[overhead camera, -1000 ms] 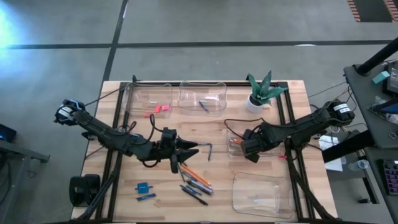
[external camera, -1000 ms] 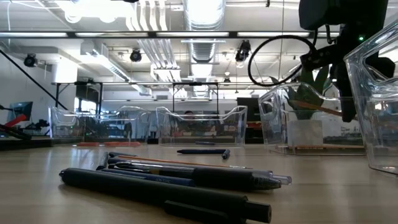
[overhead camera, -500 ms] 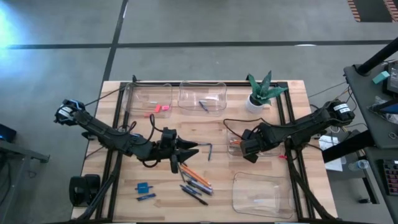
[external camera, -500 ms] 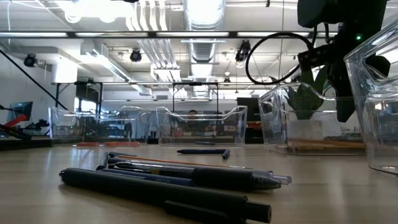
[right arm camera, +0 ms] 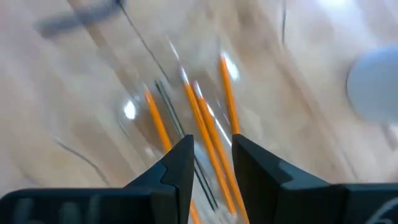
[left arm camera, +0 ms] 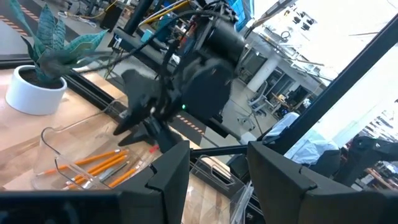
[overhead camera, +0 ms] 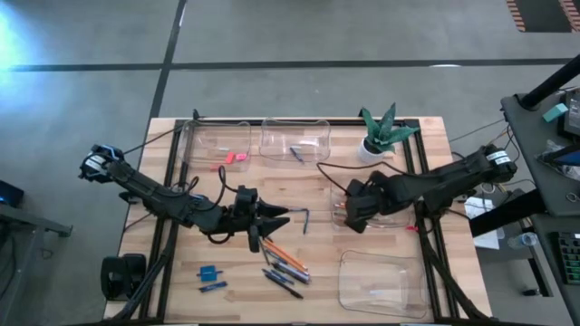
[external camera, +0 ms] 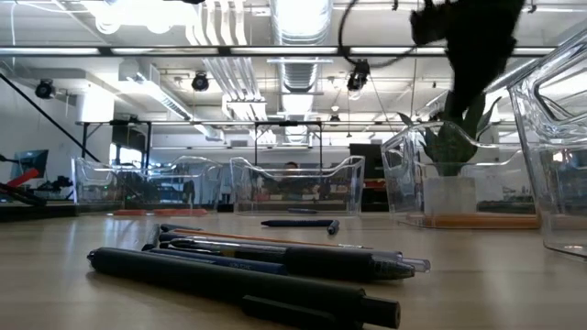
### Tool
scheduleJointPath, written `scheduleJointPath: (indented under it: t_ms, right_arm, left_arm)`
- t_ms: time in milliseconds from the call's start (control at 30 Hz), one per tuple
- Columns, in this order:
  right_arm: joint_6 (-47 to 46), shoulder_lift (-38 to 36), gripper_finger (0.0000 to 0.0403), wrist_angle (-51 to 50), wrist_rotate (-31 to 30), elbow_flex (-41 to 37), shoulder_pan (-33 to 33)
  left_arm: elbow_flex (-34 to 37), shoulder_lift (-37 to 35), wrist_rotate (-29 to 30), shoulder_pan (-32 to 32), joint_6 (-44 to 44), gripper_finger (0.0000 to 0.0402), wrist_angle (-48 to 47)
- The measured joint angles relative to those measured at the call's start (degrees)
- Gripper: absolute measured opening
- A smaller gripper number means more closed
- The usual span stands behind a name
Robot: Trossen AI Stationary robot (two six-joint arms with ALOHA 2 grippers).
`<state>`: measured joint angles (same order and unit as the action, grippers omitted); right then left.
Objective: Sort crayons/erasers/pens/pencils in bins
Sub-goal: Put the blue crayon into the top right transparent bin
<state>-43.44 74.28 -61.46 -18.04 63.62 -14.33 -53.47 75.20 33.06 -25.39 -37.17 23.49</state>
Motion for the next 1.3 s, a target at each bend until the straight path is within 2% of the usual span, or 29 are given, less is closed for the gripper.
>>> scheduleJointPath:
  t_ms: [100,267,500,667,800,1033,1300]
  right_arm:
    - [0.04,-0.02,0.0102,3.81,-1.35,2.87,0.00]
    - [0.28,0.63,0.0102,17.94,-1.50,3.69,-0.02]
    - [0.73,6.10,0.0125,32.23,-1.45,3.66,0.00]
    - [0.70,10.97,0.0151,31.41,-1.39,7.58,0.00]
    - [4.57,14.67,0.0166,31.10,-1.06,12.05,0.00]
    - [10.11,22.03,0.0174,21.63,-1.00,20.38,0.93]
    - [17.44,27.43,0.0174,20.97,0.66,22.47,2.79]
  left_arm:
    - [0.00,-0.01,-1.98,0.00,0.01,0.0148,-0.03]
    - [0.00,-0.43,-5.70,-0.14,0.00,0.0148,-0.04]
    - [0.00,-1.76,-9.93,-0.58,0.03,0.0148,-0.13]
    - [0.00,-2.48,-12.77,-0.72,0.09,0.0148,-0.14]
    - [0.02,-2.80,-15.82,-0.79,0.09,0.0148,-0.09]
    - [0.15,-4.19,-21.75,-1.21,0.09,0.0148,-0.15]
    - [0.15,-7.85,-22.28,-3.06,1.87,0.0148,-0.17]
